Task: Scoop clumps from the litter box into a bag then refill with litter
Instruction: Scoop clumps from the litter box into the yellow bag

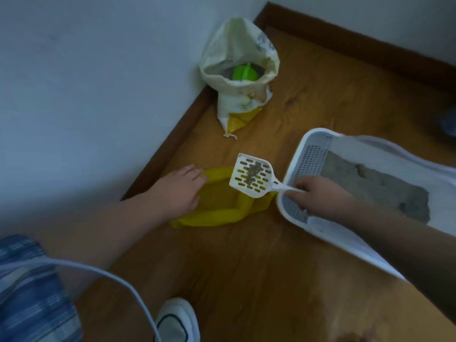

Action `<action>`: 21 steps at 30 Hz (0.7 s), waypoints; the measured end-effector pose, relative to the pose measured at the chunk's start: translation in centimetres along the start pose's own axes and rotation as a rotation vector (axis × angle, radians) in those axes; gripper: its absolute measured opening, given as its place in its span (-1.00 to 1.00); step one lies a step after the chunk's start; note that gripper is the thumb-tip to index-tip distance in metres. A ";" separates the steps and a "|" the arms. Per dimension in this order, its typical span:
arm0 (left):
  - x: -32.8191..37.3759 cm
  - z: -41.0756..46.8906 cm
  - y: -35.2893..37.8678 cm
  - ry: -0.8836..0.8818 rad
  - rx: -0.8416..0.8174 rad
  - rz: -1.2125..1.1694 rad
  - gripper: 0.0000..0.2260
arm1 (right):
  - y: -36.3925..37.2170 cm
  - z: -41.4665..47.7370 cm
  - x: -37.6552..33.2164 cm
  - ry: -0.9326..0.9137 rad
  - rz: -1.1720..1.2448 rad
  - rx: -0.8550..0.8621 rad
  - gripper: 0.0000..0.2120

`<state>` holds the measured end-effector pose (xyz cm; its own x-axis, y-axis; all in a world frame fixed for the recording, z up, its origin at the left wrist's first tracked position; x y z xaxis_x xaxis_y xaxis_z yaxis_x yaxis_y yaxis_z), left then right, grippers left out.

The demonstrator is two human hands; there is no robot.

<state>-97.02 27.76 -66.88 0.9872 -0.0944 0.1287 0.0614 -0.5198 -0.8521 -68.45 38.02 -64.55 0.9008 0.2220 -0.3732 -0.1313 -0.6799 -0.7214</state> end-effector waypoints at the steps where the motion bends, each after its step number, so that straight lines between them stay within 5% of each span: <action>1: -0.8 -0.6 0.2 -0.026 0.000 -0.009 -0.43 | 0.7 0.4 -1.3 -0.024 -0.061 0.008 -0.76; 8: -2.7 -4.0 2.7 -0.087 -0.034 -0.045 -0.44 | 5.0 2.2 -8.3 -0.335 -0.546 0.153 -0.89; 13: -3.3 -4.6 2.8 -0.091 -0.009 -0.056 -0.45 | 5.3 2.5 -8.8 -0.372 -0.695 0.195 -0.87; 16: -3.2 -4.3 2.4 -0.092 0.000 -0.072 -0.44 | 5.2 2.3 -7.7 -0.299 -0.600 0.174 -0.88; 21: -0.9 -2.4 1.4 -0.036 -0.008 -0.059 -0.45 | 3.3 2.2 -5.1 -0.110 -0.110 0.075 -0.80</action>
<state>-98.15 25.02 -66.98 0.9865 -0.0326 0.1605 0.1190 -0.5305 -0.8393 -74.36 36.22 -66.33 0.8614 0.3699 -0.3482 -0.0687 -0.5944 -0.8013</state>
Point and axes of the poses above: each hand's wrist, its own z-axis towards the middle knuckle, its own y-axis out of the palm, x = y × z, the point moved 6 cm from there along z, towards the middle knuckle, and after that the axes turned 6 degrees about -z, right-handed, at the moved point
